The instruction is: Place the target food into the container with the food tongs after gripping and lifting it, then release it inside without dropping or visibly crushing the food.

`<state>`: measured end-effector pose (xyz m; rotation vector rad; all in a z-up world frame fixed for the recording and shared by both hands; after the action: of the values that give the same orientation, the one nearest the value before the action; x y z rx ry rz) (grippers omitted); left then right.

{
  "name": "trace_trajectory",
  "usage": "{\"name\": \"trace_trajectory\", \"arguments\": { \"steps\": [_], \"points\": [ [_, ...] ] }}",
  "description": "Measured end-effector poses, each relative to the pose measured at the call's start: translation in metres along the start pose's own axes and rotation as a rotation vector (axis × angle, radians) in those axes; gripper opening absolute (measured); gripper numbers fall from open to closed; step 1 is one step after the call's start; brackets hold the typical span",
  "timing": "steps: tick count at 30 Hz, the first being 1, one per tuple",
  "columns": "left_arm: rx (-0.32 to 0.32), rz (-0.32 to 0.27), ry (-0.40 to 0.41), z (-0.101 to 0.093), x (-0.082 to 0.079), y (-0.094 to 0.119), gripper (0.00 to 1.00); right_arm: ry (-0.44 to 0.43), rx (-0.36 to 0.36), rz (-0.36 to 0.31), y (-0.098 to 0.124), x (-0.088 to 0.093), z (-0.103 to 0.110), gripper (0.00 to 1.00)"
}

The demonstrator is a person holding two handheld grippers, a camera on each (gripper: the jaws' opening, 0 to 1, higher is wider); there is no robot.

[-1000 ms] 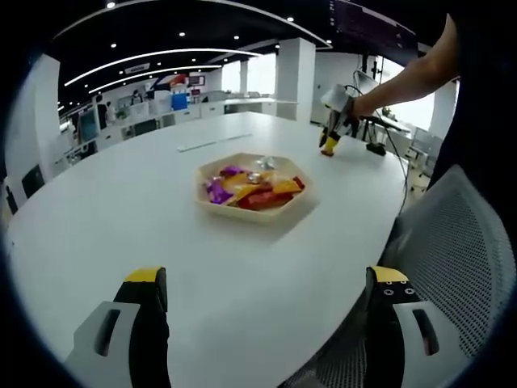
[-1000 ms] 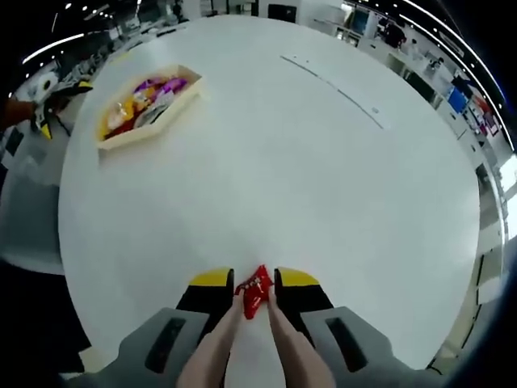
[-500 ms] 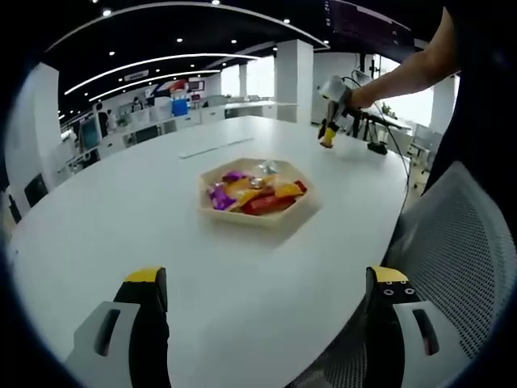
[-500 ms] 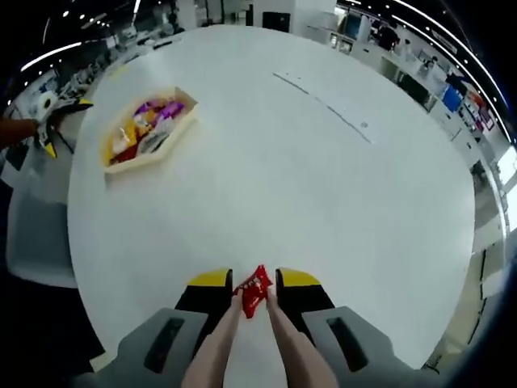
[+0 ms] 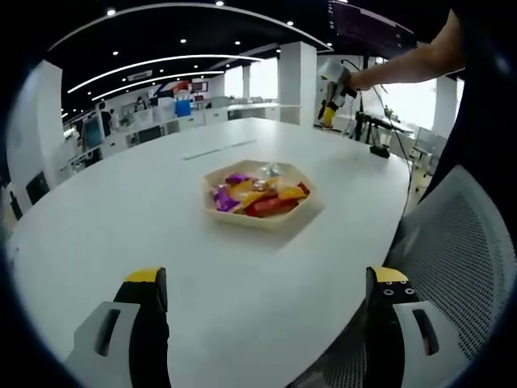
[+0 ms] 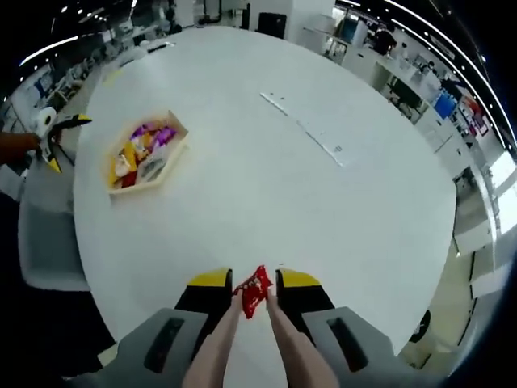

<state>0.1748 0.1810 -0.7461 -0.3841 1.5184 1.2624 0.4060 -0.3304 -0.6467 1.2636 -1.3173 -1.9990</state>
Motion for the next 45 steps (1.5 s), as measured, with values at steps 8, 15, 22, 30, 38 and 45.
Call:
{"name": "trace_trajectory", "arguments": {
  "steps": [8,15,22,30,38,45],
  "points": [
    [0.000,-0.016,0.015,0.000,-0.004,0.002,1.00,-0.010,0.014,-0.016,0.018,-0.011,0.002,0.20],
    [0.005,-0.014,0.006,-0.001,-0.003,0.001,1.00,-0.002,0.015,-0.014,0.017,-0.014,0.007,0.20],
    [0.005,-0.006,-0.001,-0.001,-0.002,0.001,1.00,-0.018,-0.001,-0.023,0.012,-0.020,0.014,0.20],
    [-0.003,-0.013,0.004,0.000,-0.003,0.002,1.00,0.027,-0.024,-0.025,-0.004,-0.041,0.030,0.20],
    [-0.010,-0.013,0.011,0.002,-0.003,0.002,1.00,0.052,-0.051,-0.023,-0.020,-0.058,0.041,0.20],
    [-0.014,-0.018,0.012,0.003,-0.003,0.002,1.00,0.053,-0.065,-0.038,-0.029,-0.072,0.051,0.20]
  ]
}}
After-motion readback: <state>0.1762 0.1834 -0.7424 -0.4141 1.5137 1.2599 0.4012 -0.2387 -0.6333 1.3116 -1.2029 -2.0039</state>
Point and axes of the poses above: the point that each gripper's makers call its tool centre point, and the gripper's own axes: y roughly backward along the fingers, z roughly to its left, x roughly out of its underside, the point moved 8 cm from there along y, roughly backward along the fingers, and after that the axes turned 15 degrees about -x, right-handed, at the moved point
